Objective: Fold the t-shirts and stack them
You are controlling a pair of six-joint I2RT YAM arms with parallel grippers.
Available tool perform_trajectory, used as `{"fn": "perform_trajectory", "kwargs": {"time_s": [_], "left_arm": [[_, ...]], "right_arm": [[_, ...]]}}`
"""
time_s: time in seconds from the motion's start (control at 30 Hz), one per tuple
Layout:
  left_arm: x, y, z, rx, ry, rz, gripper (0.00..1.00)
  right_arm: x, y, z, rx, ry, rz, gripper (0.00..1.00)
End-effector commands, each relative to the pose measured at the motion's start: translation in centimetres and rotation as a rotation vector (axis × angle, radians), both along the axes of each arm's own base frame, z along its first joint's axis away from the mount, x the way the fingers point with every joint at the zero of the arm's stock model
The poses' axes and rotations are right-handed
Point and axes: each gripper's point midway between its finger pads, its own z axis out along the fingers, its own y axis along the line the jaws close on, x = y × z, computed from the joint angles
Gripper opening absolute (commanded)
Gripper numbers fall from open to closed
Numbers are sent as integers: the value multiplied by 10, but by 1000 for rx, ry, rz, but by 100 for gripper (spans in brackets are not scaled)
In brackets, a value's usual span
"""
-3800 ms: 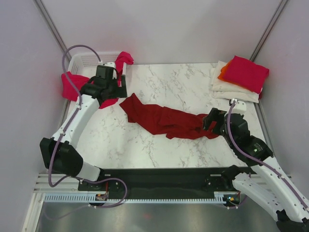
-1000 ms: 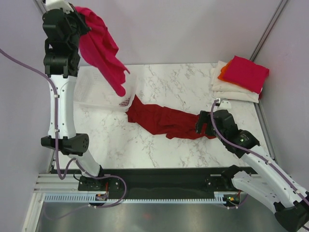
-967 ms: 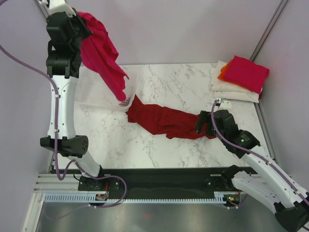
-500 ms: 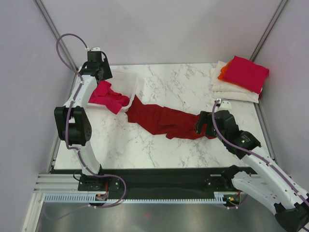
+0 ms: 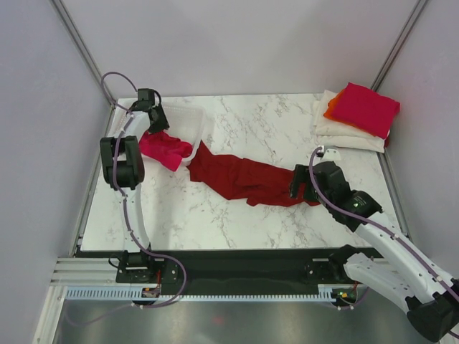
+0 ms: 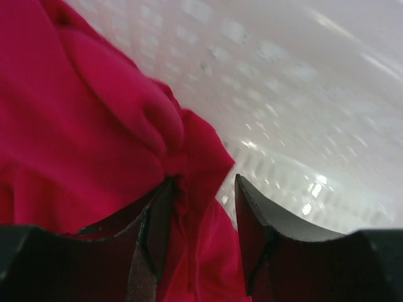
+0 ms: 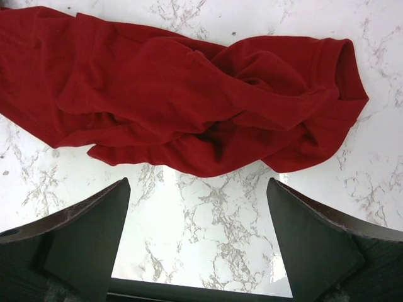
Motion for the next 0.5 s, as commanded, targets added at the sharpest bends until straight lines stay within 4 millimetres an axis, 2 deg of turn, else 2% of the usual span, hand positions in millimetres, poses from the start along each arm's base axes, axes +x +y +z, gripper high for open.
{"fn": "perform_trajectory", "kwargs": {"time_s": [0.0, 0.07, 0.1, 0.13, 0.17, 0.2, 0.23, 0.27, 0.3, 0.33, 0.37, 0.4, 0.43, 0.47], "left_arm": [[27, 21, -11, -49, -5, 45, 52], [36, 36, -15, -46, -3, 52, 54], [48, 43, -4, -38, -37, 53, 59], [49, 48, -22, -34, -5, 55, 63], [53, 59, -24, -23, -5, 57, 65], [66, 66, -8, -13, -56, 58, 69], [66, 79, -23, -21, -35, 81, 70], [70, 89, -23, -29, -48, 106, 70], [78, 98, -9, -34, -92, 128, 70], [81, 100, -21, -55, -88, 128, 70], [85, 112, -18, -45, -107, 143, 70], [94, 119, -2, -32, -158, 151, 75], [98, 124, 4, -29, -179, 159, 77], [100, 142, 9, -15, -207, 209, 78]], "right_arm": [[8, -4, 3, -11, -20, -43, 98], [9, -5, 2, -22, -15, -53, 98], [10, -7, -1, -35, -5, -63, 98], [10, -8, -1, -40, -3, -67, 98], [11, -8, -3, -44, 1, -68, 98], [12, -9, -5, -52, 8, -74, 98], [13, -9, -9, -64, 21, -75, 98], [13, -9, -9, -64, 21, -75, 98], [14, -9, -13, -77, 34, -76, 98], [15, -8, -15, -79, 38, -75, 98], [15, -8, -18, -87, 46, -75, 98], [17, -7, -22, -98, 62, -73, 98], [17, -6, -25, -101, 71, -68, 98], [19, -5, -30, -112, 87, -64, 98]]}}
